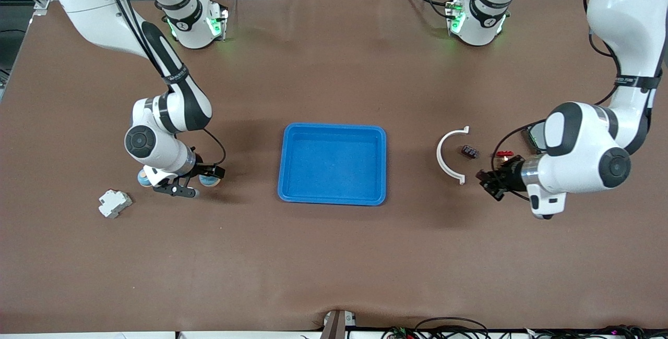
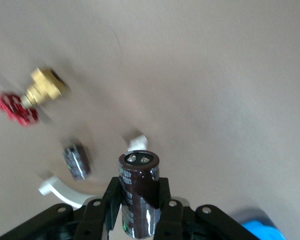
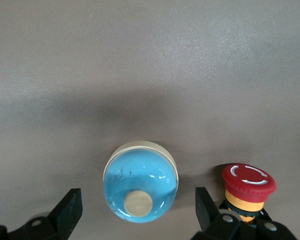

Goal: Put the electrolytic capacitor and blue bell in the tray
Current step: 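Place the capacitor in the blue tray while the right gripper grasps a bell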

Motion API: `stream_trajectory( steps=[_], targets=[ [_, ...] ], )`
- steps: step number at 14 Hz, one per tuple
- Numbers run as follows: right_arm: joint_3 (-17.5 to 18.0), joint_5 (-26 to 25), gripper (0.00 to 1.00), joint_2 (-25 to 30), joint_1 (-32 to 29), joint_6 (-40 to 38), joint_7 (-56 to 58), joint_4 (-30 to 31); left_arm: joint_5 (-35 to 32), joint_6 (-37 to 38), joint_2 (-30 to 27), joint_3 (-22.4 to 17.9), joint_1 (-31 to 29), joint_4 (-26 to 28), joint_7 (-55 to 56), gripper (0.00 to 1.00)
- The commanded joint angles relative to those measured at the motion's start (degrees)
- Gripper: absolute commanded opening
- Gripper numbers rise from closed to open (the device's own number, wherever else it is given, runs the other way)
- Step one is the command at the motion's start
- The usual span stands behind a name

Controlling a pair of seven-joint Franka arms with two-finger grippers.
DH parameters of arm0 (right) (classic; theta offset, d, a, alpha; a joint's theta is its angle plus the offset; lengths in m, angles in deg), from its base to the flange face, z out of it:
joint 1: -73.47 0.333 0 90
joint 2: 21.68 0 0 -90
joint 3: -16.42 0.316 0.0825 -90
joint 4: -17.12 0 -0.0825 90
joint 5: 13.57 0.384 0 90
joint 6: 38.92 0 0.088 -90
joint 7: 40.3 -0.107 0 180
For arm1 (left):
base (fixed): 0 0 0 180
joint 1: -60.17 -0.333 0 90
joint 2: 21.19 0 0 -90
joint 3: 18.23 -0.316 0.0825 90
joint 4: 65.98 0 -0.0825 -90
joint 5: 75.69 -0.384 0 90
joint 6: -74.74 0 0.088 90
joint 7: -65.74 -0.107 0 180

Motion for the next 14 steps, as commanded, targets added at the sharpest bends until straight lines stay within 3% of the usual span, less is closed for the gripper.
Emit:
stream_trajectory(
  steps=[1,10,14],
  targets=[
    [-0.12,-0.72,1.00,-0.53,0.27,0.58,0.03,-0.29,1.15,0.98,0.60,3.05,1.83,-1.15,5.16,0.00],
    [-0.12,-0.72,1.00,-2.47,0.09,1.19,0.03,-1.79,-3.14,-6.58,4.46,2.53,21.60,-1.77,23.53,0.00],
    [-0.12,-0.72,1.00,-3.08,0.27,1.11,0.03,-1.61,-4.12,-8.34,9.46,2.27,26.01,-3.18,28.65,0.00]
  ],
)
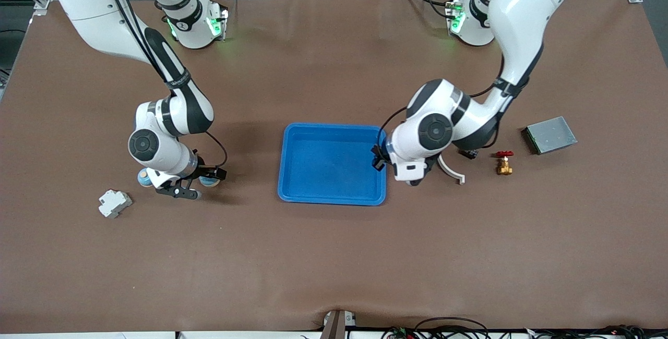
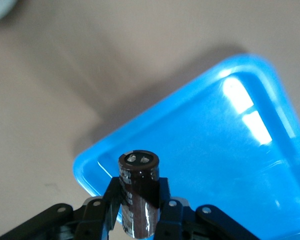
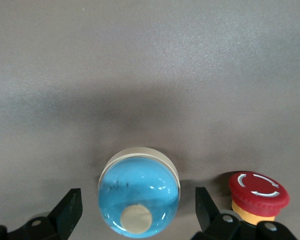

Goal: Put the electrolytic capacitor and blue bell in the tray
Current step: 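Place the capacitor in the blue tray while the right gripper grasps a bell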

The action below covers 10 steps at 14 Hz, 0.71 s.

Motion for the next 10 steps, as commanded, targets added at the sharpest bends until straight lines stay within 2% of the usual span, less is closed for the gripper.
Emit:
stream_trajectory(
  steps=[1,3,5,6,7,8,9,10],
  targets=[
    [-0.09,-0.72,1.00,-1.28,0.18,0.17,0.02,-0.88,-1.23,-0.93,3.73,-0.72,1.94,-2.25,1.70,0.00],
    [-0.09,-0.72,1.00,-1.28,0.18,0.17,0.02,-0.79,-1.23,-3.22,5.58,-1.16,3.69,-2.07,3.18,0.00],
    [-0.09,-0.72,0.99,-1.28,0.18,0.17,0.02,-0.79,-1.23,-4.36,6.03,-4.22,6.67,-2.16,5.47,0.00],
    [-0.09,-0.72,0.81,-1.28,0.18,0.09,0.02,-0.79,-1.23,-4.89,6.12,-5.46,8.25,-2.16,5.48,0.00],
    [-0.09,-0.72,0.66,-1.28,0.26,0.09,0.02,-0.88,-1.15,-5.07,6.12,-6.51,9.22,-2.16,5.48,0.00],
    [-0.09,-0.81,0.54,-1.28,0.27,0.09,0.28,-0.88,-1.15,-5.16,6.12,-6.96,9.67,-2.25,5.48,0.05],
    [-0.09,-0.73,0.40,-1.28,0.27,0.09,1.33,-0.88,-0.97,-5.16,6.12,-6.96,9.59,-2.25,5.48,0.41],
    [-0.09,-0.72,0.25,-1.28,0.18,0.09,2.64,-0.88,-0.97,-5.16,6.03,-6.96,9.59,-2.25,5.57,0.99]
  ],
)
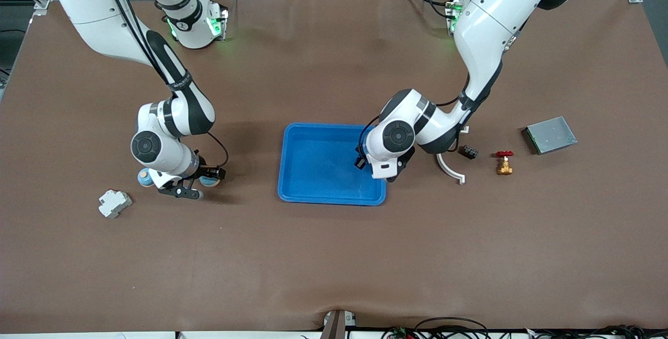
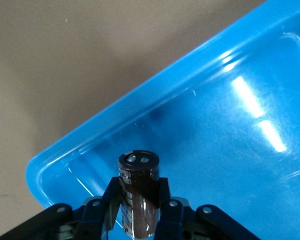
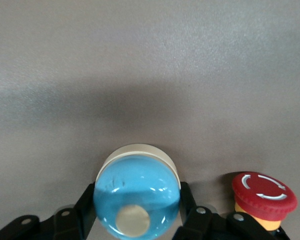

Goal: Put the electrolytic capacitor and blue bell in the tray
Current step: 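Place the capacitor in the blue tray while the right gripper grasps a bell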

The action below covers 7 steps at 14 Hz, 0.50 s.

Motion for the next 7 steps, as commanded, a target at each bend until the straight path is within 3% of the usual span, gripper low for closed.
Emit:
stream_trajectory(
  steps=[1,4,7],
  targets=[
    [-0.11,-0.72,0.18,-0.67,0.00,0.09,2.43,-0.81,-1.04,0.16,-0.39,-0.59,0.45,-1.00,1.57,1.00],
    [-0.11,-0.72,0.02,-0.58,0.17,-0.09,2.62,-0.90,-1.31,0.42,-1.96,-0.68,-0.34,-2.31,4.29,1.00],
    [-0.02,-0.54,0.02,-0.05,0.70,-2.54,1.74,-2.30,-1.40,3.31,-6.79,-2.70,-1.05,-2.32,4.12,1.00]
  ],
)
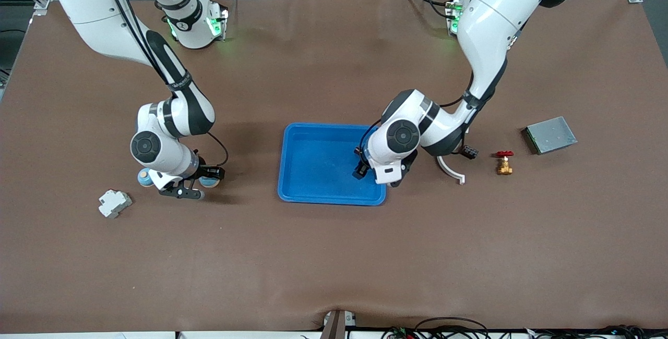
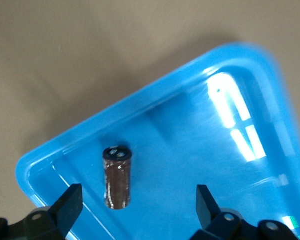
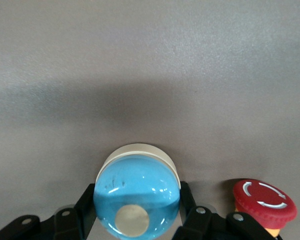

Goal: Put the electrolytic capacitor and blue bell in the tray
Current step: 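Lift the bell with the right gripper while the left gripper reaches another capacitor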

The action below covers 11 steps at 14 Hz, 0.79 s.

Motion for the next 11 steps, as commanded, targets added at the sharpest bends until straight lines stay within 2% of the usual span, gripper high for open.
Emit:
stream_trajectory(
  steps=[1,4,7,11],
  targets=[
    [-0.10,-0.37,0.02,0.35,0.93,-4.33,-1.09,-2.70,-1.33,4.26,-5.87,-2.06,-0.36,0.88,1.19,1.00],
    [0.07,0.16,0.03,0.44,2.07,-11.45,-5.21,-6.22,-1.42,9.35,-9.21,-3.74,-1.85,1.32,0.93,1.00],
    [0.07,0.16,0.03,1.31,6.19,-11.73,-13.45,-6.40,-2.47,18.22,-11.85,-3.74,-6.33,1.41,-1.96,1.00],
    [0.60,0.16,0.03,1.58,12.70,-13.92,-27.26,-9.20,-3.35,22.36,-13.53,-3.74,-10.46,1.67,-2.15,1.00]
  ],
)
